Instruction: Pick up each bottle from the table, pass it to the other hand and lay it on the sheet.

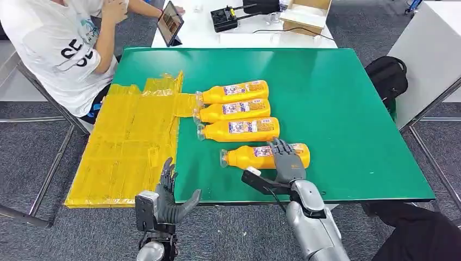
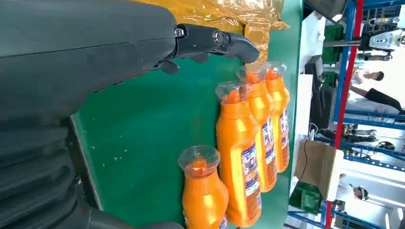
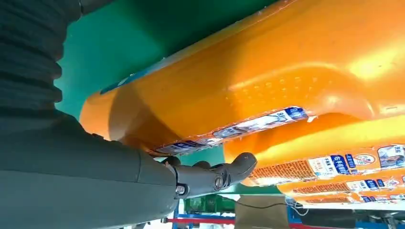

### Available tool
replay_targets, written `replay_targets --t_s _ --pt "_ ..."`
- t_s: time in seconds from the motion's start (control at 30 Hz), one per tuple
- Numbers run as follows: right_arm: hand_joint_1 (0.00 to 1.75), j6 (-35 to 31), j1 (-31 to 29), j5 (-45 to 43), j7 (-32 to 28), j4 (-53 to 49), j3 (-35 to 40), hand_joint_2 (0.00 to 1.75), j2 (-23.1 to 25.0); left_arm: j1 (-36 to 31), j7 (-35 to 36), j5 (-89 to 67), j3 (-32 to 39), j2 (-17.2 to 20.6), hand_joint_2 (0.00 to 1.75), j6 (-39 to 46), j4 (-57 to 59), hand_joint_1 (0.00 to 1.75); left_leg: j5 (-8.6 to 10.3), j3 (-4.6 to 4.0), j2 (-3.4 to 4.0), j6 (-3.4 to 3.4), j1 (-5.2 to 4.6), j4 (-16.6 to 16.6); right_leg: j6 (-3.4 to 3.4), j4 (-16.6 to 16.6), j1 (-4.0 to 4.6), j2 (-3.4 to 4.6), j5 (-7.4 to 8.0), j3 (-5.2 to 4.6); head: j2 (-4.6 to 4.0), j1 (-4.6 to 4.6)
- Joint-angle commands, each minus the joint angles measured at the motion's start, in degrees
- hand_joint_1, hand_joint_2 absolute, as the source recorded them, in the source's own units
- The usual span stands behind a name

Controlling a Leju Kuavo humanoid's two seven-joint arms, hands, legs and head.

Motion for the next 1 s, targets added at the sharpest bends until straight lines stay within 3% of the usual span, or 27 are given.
replay_targets --t_s 0.03,1.0 --pt "0.0 0.8 -2.1 -0.6 0.2 0.8 -0.8 1.75 -1.8 -2.4 0.1 0.4 -0.1 -1.8 1.75 -0.1 3.9 0.0 -0.04 0.1 -0.07 0.06 -0.03 0.0 -0.09 0.0 0.0 -0.11 -0.06 0.13 0.0 -0.02" --pt "0.0 0.3 -2.2 -0.1 -0.2 -0.2 0.1 1.75 -1.3 -2.4 0.0 0.5 0.0 -1.8 1.75 -0.1 4.0 0.0 -0.02 0.05 -0.02 0.04 -0.02 0.0 -0.07 0.0 0.0 -0.06 -0.03 0.06 0.0 0.0"
